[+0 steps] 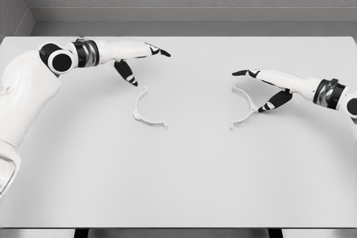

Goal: Assemble PVC drainage pipe clamps

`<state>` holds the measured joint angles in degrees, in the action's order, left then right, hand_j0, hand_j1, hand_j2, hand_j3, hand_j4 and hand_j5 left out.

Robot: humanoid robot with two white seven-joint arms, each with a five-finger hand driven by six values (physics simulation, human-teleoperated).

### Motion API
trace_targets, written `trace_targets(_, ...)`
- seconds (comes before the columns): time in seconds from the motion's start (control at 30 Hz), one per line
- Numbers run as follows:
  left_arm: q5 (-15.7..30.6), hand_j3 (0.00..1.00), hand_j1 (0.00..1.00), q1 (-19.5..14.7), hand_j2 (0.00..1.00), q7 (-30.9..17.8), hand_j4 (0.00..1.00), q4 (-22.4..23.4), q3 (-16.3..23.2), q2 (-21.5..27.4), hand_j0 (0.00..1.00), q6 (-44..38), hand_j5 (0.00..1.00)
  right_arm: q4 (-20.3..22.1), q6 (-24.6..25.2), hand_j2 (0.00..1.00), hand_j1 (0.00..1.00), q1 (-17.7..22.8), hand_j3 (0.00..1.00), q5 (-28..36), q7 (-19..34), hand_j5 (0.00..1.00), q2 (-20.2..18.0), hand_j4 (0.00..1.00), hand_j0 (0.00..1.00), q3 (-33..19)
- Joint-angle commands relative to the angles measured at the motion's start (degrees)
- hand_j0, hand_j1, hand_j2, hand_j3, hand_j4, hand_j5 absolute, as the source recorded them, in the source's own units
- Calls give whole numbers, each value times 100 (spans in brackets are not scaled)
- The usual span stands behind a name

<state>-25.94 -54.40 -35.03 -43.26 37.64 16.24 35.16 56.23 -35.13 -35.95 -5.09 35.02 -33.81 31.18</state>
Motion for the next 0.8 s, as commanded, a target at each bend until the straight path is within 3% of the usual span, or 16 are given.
trace_targets(0.0, -210, 100, 100, 0, 100, 3, 100, 45, -29, -262, 100, -16, 100, 2, 13, 100, 100, -26, 100, 34, -2, 100, 24, 100, 100, 54)
trace_targets(0.1, -508, 100, 100, -26, 100, 3, 100, 45, -29, -244, 100, -16, 100, 2, 13, 100, 100, -26, 100, 34, -2, 100, 50, 100, 100, 63)
trace_targets(0.3, -640, 100, 100, -53, 100, 3, 100, 54, -99, -25, 100, -16, 100, 11, 13, 100, 100, -141, 100, 34, -2, 100, 138, 100, 100, 212)
trace_targets(0.53, -1361, 100, 100, -44, 100, 3, 100, 45, -55, -262, 100, -16, 100, 37, 13, 100, 100, -229, 100, 43, -2, 100, 296, 100, 100, 397)
trace_targets(0.63, -1379, 99, 99, -44, 99, 3, 99, 45, -20, -306, 99, -16, 99, 37, 13, 100, 100, -273, 100, 43, -2, 100, 270, 100, 100, 388)
trace_targets(0.73, -1484, 99, 99, -44, 99, 3, 99, 45, -11, -350, 99, -16, 99, -86, 13, 100, 100, -281, 100, 43, -2, 100, 226, 100, 100, 336)
trace_targets(0.77, -1484, 99, 99, -44, 99, 3, 99, 45, -11, -367, 99, -16, 99, -322, 13, 100, 100, -377, 100, 52, -2, 100, 217, 100, 100, 309)
